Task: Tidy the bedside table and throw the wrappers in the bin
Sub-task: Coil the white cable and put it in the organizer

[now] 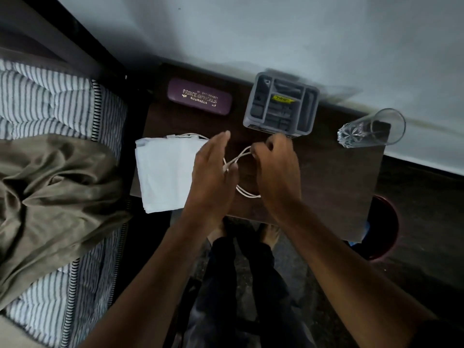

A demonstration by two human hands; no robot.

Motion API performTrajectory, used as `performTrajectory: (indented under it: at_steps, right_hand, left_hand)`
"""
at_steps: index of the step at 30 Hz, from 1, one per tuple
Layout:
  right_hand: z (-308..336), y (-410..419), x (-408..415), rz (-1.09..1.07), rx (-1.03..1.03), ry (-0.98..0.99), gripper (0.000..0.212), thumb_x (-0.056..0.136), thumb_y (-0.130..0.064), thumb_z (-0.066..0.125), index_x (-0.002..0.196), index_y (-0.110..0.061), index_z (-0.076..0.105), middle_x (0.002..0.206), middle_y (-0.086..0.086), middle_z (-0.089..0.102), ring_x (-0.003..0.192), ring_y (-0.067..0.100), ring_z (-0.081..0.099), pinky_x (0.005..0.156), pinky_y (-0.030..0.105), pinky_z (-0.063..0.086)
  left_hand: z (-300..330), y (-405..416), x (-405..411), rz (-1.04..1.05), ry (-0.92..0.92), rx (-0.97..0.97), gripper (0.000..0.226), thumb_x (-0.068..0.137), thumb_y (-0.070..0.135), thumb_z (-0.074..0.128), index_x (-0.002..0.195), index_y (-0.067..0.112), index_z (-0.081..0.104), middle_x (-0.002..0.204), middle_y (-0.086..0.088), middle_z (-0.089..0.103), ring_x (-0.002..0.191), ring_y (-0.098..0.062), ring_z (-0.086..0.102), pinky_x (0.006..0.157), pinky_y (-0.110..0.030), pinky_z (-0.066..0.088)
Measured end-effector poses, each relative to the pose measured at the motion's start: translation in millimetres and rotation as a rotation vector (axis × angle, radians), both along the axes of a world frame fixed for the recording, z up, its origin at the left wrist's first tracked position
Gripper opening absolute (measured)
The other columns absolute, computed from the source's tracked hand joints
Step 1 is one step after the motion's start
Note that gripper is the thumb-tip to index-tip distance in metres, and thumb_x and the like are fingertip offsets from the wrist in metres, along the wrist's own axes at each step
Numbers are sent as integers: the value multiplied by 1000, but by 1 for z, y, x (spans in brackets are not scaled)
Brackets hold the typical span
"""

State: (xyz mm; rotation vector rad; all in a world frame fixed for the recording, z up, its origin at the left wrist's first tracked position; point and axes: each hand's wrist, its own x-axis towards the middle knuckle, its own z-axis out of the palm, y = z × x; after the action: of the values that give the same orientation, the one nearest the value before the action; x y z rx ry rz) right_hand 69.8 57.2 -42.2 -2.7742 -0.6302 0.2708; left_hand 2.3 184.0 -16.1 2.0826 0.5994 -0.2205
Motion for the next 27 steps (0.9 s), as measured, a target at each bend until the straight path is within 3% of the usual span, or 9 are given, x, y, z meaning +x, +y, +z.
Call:
performTrajectory:
  at_steps: [2, 4, 6, 8, 10, 12, 14, 18, 27]
  right_hand:
    - [16, -12, -3, 9, 48, -17, 13, 89, -14, 66, 103, -14, 67, 112, 10, 58, 108, 28, 51, 87, 40, 45]
    - [29, -22, 0, 59, 85, -12, 14, 93, -23, 63, 106, -20, 65, 116, 1, 61, 113, 23, 51, 94, 35, 34]
    - [38, -30, 8, 71, 161, -11, 8, 94, -27, 59, 100, -26, 63, 103, -9, 65, 103, 17, 56, 91, 32, 29]
    - [40, -35, 19, 3, 285, 22, 15, 93, -33, 55, 94, -24, 67, 93, -7, 70, 93, 19, 64, 88, 38, 40]
    - [38, -42, 31, -205, 542, 195, 15, 92, -26, 63, 97, -17, 73, 95, -1, 74, 91, 17, 69, 86, 38, 51]
    - [34, -50, 39, -431, 751, 386, 12, 91, -15, 70, 102, -11, 74, 91, 0, 74, 83, 9, 68, 78, 26, 54]
    - [26, -58, 43, -532, 817, 491, 13, 94, -11, 67, 104, -6, 74, 87, 0, 74, 72, 7, 65, 69, 20, 53]
    - [16, -63, 40, -535, 849, 535, 16, 97, -6, 60, 107, -4, 73, 81, -7, 70, 62, -3, 63, 59, 10, 49]
    - [5, -58, -4, -632, 856, 862, 20, 99, -19, 60, 98, -3, 72, 75, 12, 72, 73, 19, 71, 84, 36, 57]
  left_hand:
    - [-1, -8, 17, -89, 48, -13, 53, 103, 24, 48, 153, 11, 34, 159, -7, 38, 148, -20, 31, 114, -19, 19]
    - [2, -18, 29, -122, 102, -83, 41, 105, 25, 45, 143, 9, 51, 142, -5, 56, 135, -24, 50, 100, -13, 29]
    - [8, -31, 37, -83, 118, -153, 33, 106, 28, 42, 118, 10, 66, 114, -3, 69, 113, -28, 64, 86, -22, 41]
    - [15, -38, 42, -50, 116, -149, 36, 107, 34, 40, 99, 14, 69, 100, -7, 73, 97, -27, 67, 83, -35, 48]
    - [24, -42, 47, 49, 98, -249, 40, 106, 34, 41, 80, 20, 68, 73, 2, 69, 71, -18, 62, 66, -33, 46]
    - [39, -39, 55, 256, 79, -606, 48, 106, 32, 42, 66, 20, 66, 48, 10, 47, 44, -10, 40, 47, -23, 32]
    - [54, -35, 63, 377, 57, -943, 46, 105, 31, 42, 67, 19, 64, 46, 9, 32, 39, -9, 25, 40, -19, 24]
    - [71, -38, 76, 343, 32, -1095, 40, 106, 30, 39, 78, 12, 62, 56, 3, 24, 45, -10, 20, 44, -22, 24]
    - [89, -42, 100, 455, -113, -1610, 32, 104, 21, 32, 90, 14, 61, 59, 5, 34, 51, -10, 31, 57, -25, 32]
